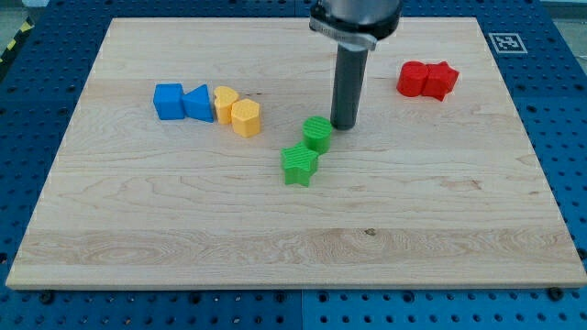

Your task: Separate the yellow blocks from each other

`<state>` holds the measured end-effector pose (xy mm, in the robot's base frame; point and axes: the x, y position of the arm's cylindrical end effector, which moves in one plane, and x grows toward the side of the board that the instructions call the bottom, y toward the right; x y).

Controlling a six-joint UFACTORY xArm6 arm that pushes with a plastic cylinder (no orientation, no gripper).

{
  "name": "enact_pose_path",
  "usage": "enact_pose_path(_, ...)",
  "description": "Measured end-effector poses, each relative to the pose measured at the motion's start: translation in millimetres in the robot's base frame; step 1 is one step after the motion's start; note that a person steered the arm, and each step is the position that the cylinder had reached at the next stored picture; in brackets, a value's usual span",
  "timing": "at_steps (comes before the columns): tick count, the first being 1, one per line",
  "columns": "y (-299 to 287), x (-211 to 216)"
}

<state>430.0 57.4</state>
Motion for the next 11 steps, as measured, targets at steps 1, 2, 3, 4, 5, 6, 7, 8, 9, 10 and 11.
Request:
enact_pose_path(1,-9.1,15.8)
enact_pose_path(2,2.3,-0.7)
enact_pose_path(3,7.2,-26.1)
enact_pose_path(4,-19.5,-25.0)
enact_pose_path(5,-45.7,-16.0)
enact_pose_path(6,-69.5,-13.4)
enact_pose_path(7,-87.4,9.6)
enact_pose_path(8,-114.3,26.2)
enact_pose_path(9,-147.2,14.2)
enact_pose_path(10,-143.4,-34.0)
enact_pose_path(11,-127.7,-90.9)
